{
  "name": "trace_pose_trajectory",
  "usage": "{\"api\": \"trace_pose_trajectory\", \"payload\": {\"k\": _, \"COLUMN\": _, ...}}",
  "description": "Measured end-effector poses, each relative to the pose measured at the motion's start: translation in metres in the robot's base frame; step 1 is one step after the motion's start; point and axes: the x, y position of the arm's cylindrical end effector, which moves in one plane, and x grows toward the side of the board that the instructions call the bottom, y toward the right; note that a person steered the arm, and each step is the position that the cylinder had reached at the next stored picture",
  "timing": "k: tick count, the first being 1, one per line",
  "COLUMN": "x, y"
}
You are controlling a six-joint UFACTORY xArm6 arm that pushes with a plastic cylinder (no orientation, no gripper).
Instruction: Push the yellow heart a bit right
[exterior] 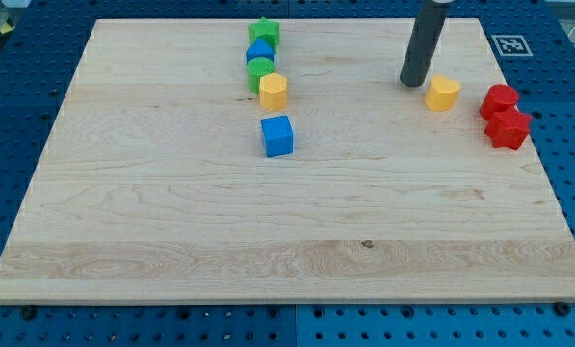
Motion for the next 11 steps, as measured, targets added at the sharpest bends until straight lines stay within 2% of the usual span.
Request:
{"api": "trace_pose_trajectory", "payload": {"k": 2, "x": 0.014, "y": 0.04}}
{"api": "trace_pose_trajectory", "payload": {"k": 5, "x": 0.013, "y": 0.014}}
{"api": "trace_pose_trajectory", "payload": {"k": 7, "x": 0.036, "y": 0.012}}
{"api": "trace_pose_trajectory", "payload": {"k": 11, "x": 0.038, "y": 0.026}}
